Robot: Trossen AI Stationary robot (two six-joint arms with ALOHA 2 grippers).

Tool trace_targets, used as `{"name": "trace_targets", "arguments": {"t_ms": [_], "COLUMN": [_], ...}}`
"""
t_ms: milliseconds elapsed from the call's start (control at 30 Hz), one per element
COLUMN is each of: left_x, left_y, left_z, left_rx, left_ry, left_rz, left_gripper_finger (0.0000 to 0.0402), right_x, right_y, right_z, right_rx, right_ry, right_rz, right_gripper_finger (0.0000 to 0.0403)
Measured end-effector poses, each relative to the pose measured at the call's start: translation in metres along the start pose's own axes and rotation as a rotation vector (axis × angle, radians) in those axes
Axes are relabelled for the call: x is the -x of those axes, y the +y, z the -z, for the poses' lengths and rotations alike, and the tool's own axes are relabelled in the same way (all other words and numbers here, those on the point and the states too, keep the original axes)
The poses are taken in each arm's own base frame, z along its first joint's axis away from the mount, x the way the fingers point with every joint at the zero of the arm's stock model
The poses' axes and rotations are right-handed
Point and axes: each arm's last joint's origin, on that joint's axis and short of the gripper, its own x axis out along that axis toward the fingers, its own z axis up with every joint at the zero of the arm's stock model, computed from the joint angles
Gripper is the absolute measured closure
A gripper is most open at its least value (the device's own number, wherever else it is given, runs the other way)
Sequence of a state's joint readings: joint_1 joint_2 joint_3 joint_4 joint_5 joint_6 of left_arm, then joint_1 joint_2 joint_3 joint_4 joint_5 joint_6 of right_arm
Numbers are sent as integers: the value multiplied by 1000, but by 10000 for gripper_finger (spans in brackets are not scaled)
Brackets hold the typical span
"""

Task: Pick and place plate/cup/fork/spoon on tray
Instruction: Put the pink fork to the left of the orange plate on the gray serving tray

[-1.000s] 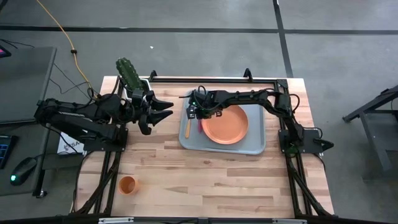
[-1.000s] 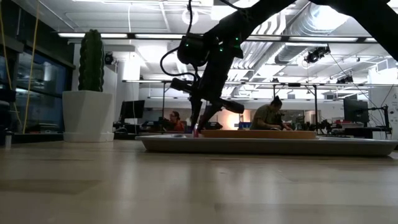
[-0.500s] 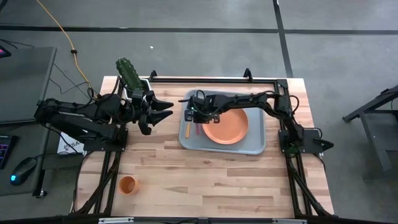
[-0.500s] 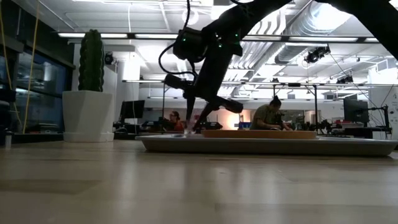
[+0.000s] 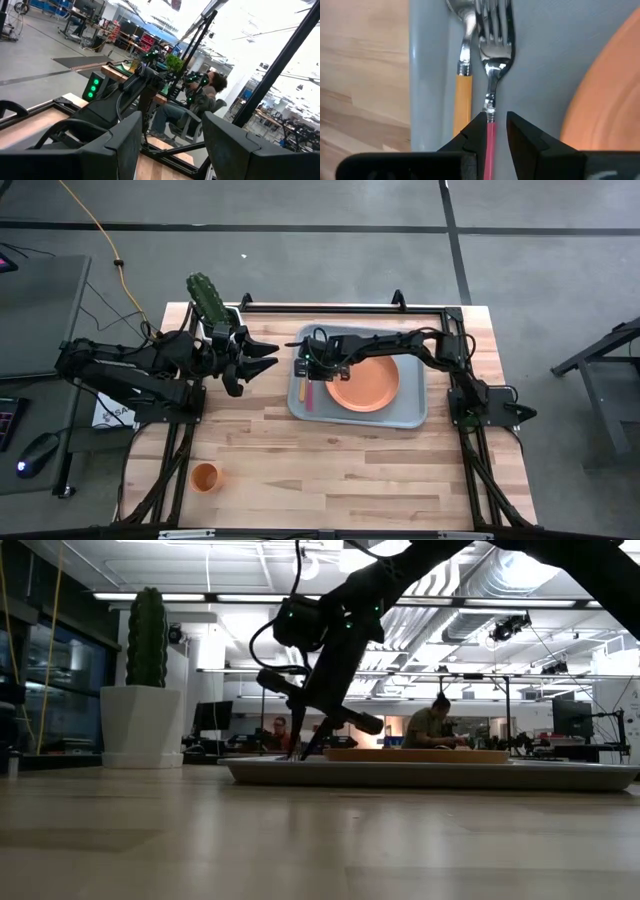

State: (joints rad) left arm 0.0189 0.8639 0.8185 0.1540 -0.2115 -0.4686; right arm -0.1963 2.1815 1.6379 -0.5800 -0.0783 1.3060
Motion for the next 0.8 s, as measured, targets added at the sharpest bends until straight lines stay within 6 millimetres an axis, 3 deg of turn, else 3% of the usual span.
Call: {"name": "trace_targets", "arguments": {"t_ms": [400, 633, 800], "left_x": [0, 0, 0], "left_y": [0, 0, 0], "left_z": [0, 0, 0], "left_rx": [0, 0, 0], "left_ry": [0, -1, -1], "left_rz": [-1, -1, -1], "left_gripper_finger": [208, 208, 208], "right_x": [12, 15, 8], "right_y": [14, 14, 14], "right_z": [-12, -28, -20], "right_rx": [90, 172, 211], "right_ry": [-144, -197, -132], "right_rz": [-62, -78, -95], "right_gripper_finger": [343, 397, 402]}}
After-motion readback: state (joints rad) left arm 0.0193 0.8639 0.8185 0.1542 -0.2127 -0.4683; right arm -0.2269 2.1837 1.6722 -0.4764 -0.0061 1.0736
